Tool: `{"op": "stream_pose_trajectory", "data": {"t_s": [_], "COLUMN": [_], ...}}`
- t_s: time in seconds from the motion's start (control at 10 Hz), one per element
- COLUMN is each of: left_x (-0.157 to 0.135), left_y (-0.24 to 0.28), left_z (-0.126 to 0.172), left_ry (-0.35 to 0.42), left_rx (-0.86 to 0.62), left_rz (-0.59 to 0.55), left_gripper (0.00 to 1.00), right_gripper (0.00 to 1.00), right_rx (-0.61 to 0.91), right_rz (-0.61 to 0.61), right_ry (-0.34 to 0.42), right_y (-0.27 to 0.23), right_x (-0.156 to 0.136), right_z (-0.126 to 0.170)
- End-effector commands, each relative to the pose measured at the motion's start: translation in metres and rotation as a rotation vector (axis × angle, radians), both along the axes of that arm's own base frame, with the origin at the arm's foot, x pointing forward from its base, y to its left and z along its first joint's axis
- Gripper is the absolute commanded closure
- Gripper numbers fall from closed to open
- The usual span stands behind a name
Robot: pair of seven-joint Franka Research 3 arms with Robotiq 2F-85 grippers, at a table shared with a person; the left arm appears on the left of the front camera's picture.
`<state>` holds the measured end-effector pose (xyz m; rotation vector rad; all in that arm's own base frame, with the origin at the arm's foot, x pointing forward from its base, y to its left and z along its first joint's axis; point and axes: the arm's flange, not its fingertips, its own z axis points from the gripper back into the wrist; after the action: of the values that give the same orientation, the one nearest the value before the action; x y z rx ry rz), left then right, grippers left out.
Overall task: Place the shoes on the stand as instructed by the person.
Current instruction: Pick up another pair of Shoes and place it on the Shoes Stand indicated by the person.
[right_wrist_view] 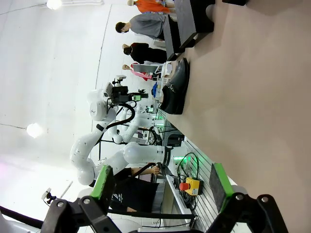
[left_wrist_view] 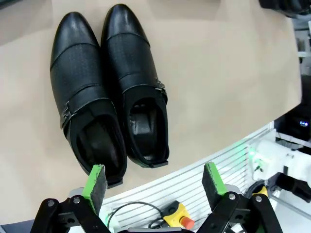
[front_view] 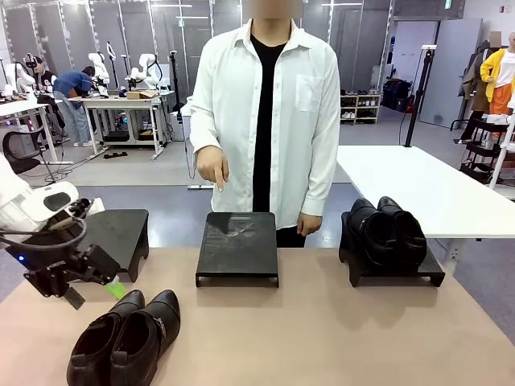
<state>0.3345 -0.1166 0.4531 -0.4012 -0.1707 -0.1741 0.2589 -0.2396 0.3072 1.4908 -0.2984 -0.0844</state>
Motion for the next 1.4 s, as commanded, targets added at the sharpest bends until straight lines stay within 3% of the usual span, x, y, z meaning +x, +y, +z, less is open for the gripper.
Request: {"op": "stream_pose_trajectory", "data": {"t_s": [0.0, 0.4, 0.7, 1.3], "left_x": [-0.030, -0.025, -0.022, -0.021], "left_y": [0.000, -0.006, -0.009, -0.010], "left_z": [-0.039, -0.071, -0.097, -0.127], "left_ry": [0.013, -0.017, 0.051, 0.088], "left_rx": [0.005, 0.054, 0.093, 0.131], "left_rz": [0.054, 0.113, 0.103, 0.086], "left_gripper": [0.00, 0.00, 0.00, 0.00], "right_gripper": [0.00, 0.00, 0.00, 0.00], "right_rx": [-0.011, -0.011, -0.011, -0.011], "right_rz": [-0.008, -0.008, -0.008, -0.008], "right_ry": [-0.007, -0.007, -0.007, -0.007], "right_y": [0.003, 0.003, 0.003, 0.003], "right_x": [-0.002, -0.002, -0.002, -0.002], "right_z": [0.001, 0.001, 0.001, 0.001]}}
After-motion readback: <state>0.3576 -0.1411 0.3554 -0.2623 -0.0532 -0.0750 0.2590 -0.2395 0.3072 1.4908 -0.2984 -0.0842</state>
